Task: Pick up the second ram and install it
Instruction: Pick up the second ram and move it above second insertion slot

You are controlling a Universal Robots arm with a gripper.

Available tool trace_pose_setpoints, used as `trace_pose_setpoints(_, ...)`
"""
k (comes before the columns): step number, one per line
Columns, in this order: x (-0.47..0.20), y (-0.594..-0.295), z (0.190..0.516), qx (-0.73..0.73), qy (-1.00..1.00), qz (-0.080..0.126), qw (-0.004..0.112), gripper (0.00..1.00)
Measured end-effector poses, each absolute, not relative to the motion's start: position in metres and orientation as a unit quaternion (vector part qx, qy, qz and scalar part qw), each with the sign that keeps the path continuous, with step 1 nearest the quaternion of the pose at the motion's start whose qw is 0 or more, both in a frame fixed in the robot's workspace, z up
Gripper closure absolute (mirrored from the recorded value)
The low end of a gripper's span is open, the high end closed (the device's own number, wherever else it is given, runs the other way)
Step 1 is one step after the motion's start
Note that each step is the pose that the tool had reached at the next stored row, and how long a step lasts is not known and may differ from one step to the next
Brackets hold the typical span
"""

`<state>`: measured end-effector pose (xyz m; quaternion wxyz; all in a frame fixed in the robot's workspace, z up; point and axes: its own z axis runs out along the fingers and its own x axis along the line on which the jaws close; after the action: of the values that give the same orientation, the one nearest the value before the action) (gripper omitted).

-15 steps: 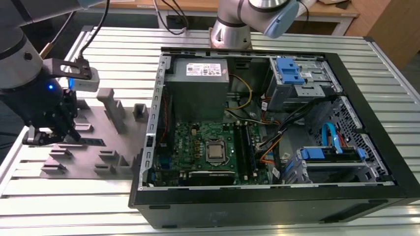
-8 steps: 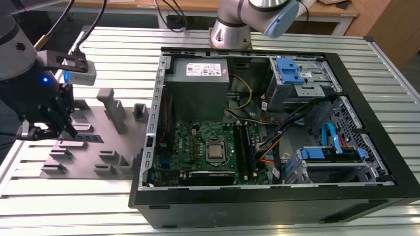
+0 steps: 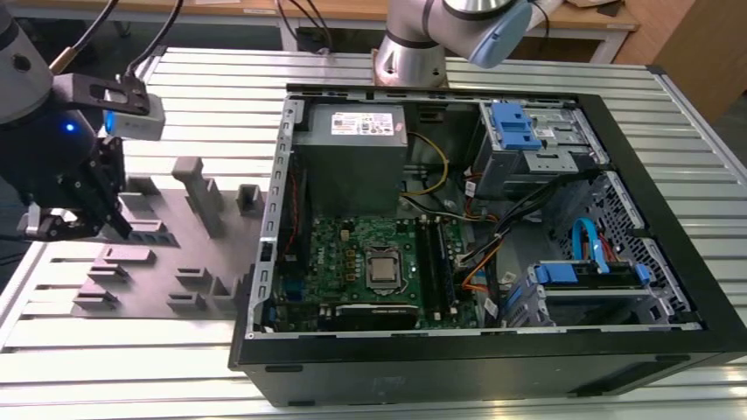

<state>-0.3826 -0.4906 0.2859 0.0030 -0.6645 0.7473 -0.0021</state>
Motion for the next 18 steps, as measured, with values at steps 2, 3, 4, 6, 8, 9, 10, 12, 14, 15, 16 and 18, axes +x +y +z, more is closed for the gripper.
trace_pose_setpoints(2,-0.383,-0.491,0.290,-0.665,0.747,-0.002,0.003,0.90)
trace_pose_setpoints(3,-0.383,-0.491,0.292,-0.664,0.747,-0.002,0.003,0.90)
trace_pose_setpoints(4,-0.383,-0.491,0.294,-0.664,0.747,-0.002,0.003,0.90)
trace_pose_setpoints(6,-0.383,-0.491,0.297,-0.664,0.747,-0.002,0.003,0.90)
trace_pose_setpoints(8,-0.383,-0.491,0.301,-0.664,0.747,-0.002,0.003,0.90)
trace_pose_setpoints(9,-0.383,-0.491,0.303,-0.664,0.747,-0.002,0.003,0.90)
trace_pose_setpoints(10,-0.383,-0.491,0.305,-0.664,0.747,-0.002,0.003,0.90)
trace_pose_setpoints(12,-0.383,-0.491,0.308,-0.664,0.747,-0.002,0.003,0.90)
trace_pose_setpoints(14,-0.383,-0.491,0.312,-0.664,0.747,-0.002,0.003,0.90)
trace_pose_setpoints(15,-0.383,-0.491,0.314,-0.664,0.747,-0.002,0.003,0.90)
trace_pose_setpoints(16,-0.383,-0.491,0.316,-0.664,0.747,-0.002,0.003,0.90)
trace_pose_setpoints(18,-0.383,-0.491,0.320,-0.664,0.747,-0.002,0.003,0.90)
